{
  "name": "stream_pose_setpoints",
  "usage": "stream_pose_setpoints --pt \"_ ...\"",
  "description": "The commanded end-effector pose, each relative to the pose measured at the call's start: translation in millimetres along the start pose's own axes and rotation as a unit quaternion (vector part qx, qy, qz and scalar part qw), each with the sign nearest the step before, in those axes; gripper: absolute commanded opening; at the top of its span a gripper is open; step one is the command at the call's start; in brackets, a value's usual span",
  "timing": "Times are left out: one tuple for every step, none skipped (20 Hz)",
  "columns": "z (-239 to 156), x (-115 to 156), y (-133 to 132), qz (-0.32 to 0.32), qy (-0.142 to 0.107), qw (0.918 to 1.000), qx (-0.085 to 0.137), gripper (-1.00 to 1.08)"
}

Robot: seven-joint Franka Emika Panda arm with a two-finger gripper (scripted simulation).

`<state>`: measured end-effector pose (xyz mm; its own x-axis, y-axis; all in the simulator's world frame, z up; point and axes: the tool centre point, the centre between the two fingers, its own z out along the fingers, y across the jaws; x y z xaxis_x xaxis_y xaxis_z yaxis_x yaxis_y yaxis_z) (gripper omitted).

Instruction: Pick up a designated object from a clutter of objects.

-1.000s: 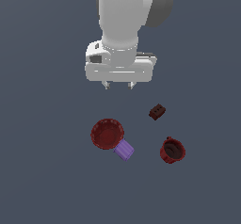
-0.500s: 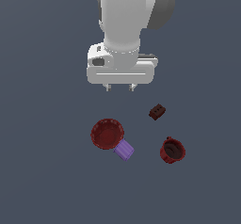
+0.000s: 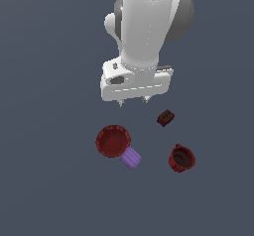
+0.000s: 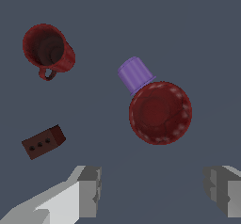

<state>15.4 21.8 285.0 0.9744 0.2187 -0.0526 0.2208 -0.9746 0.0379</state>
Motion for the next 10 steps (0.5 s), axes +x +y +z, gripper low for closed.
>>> stream_pose_setpoints --pt "7.4 10.0 -8.2 -0.037 -0.001 0.9993 -0.002 0.68" --pt "10.8 14.4 -12.0 -0.054 -0.001 0.9985 -0.003 0.68" --pt "14.4 19.1 -16.1 -0.072 -0.002 0.9974 -0.004 0.68" --pt "18.3 23.8 -20.4 -0.090 -0.002 0.9959 -0.005 0.68" --pt "22.2 28.5 -24.8 -0.108 -0.003 0.9941 -0.006 0.68" --pt "26.1 33.0 -29.2 -0.126 -0.003 0.9920 -0.007 0.68" --pt "30.2 37.5 -33.8 -0.145 -0.004 0.9895 -0.007 0.68" --pt "34.2 42.0 -38.4 -0.163 -0.004 0.9867 -0.007 0.68" --pt "38.4 46.3 -43.1 -0.181 -0.004 0.9835 -0.008 0.68" --pt "42.6 50.6 -47.9 -0.199 -0.004 0.9800 -0.008 0.68"
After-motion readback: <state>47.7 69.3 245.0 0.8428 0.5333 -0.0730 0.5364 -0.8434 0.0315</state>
